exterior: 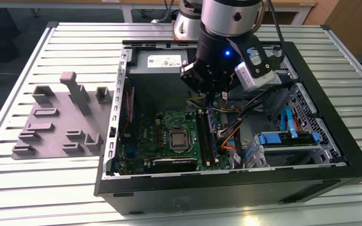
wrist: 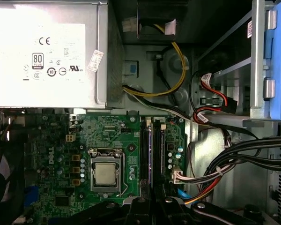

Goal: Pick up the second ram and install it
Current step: 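Insert the second ram into the second slot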

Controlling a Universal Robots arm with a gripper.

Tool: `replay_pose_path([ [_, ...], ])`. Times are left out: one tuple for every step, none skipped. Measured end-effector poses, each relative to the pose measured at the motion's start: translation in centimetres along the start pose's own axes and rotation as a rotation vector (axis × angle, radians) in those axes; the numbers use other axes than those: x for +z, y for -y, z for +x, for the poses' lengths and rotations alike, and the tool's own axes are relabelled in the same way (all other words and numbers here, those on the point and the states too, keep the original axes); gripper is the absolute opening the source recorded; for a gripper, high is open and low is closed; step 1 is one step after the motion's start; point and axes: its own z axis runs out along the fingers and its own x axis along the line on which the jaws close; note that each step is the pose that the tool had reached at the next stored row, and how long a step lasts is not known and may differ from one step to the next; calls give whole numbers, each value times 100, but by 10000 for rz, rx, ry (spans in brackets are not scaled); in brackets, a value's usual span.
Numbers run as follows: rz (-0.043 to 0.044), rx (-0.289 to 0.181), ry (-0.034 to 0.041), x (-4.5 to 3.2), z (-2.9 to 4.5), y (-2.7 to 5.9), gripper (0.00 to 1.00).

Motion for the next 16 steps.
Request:
replay_pose_path([
  [0,-2,-2,18,0,0,14],
  [1,-4,-4,36,0,0,14],
  [-1,-6,-7,54,0,2,14],
  [-1,-5,-10,72,0,5,14],
  [-1,-6,-13,87,-1,9,14],
  [0,-6,-15,99,-1,16,14],
  [0,-6,-17,111,0,24,14],
  [0,-5,-20,123,0,32,14],
  [-2,-6,-23,139,0,40,14],
  [-2,-5,-26,157,0,45,14],
  [-1,-4,-32,175,0,49,14],
  [1,-5,-39,192,0,54,14],
  [0,-5,-46,210,0,58,14],
  [-1,-6,-54,229,0,62,14],
  [-2,-6,-64,248,0,67,14],
  [-1,-5,-72,266,0,69,14],
])
